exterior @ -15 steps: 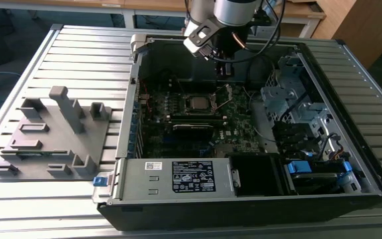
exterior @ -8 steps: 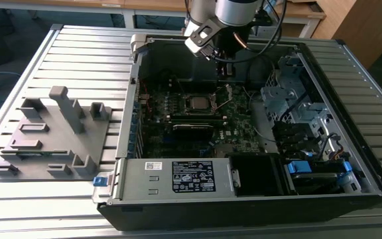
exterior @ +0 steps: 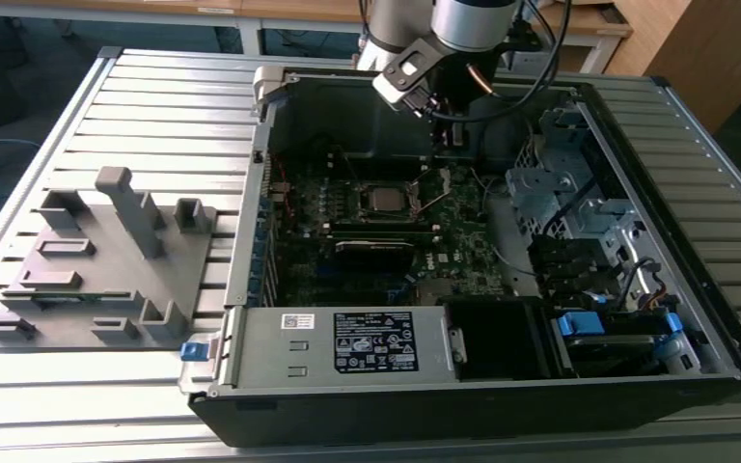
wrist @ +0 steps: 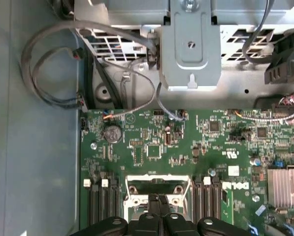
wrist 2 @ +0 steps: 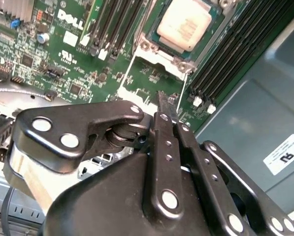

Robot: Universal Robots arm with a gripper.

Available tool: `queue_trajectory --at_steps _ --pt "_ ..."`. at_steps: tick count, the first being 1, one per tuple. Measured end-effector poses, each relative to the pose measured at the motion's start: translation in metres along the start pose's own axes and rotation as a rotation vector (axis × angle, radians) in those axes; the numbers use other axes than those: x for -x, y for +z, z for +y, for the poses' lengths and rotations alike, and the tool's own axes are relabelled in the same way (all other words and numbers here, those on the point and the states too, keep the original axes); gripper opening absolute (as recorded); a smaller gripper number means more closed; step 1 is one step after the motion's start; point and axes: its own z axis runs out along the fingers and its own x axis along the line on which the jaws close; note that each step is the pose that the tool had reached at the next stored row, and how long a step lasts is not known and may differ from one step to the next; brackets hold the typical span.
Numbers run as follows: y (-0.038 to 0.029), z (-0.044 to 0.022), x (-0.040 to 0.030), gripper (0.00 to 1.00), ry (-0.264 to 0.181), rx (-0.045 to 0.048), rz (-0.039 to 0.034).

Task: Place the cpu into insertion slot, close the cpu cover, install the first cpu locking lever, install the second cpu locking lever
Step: 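Close the cpu cover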

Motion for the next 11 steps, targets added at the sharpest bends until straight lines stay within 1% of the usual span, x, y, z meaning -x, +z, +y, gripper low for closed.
queue_trajectory --at_steps 2,6,8,11 --pt "0.0002 0.0027 -0.0002 0.10 0.000 0.0000 0.0000" --pt "0.0002 0.0031 -0.0003 0.10 0.000 0.0000 -0.0001" --pt "0.0002 0.0044 -0.0003 0.10 0.000 0.0000 -0.0002" --pt "0.0006 0.0100 -0.0007 0.10 0.000 0.0000 0.0000"
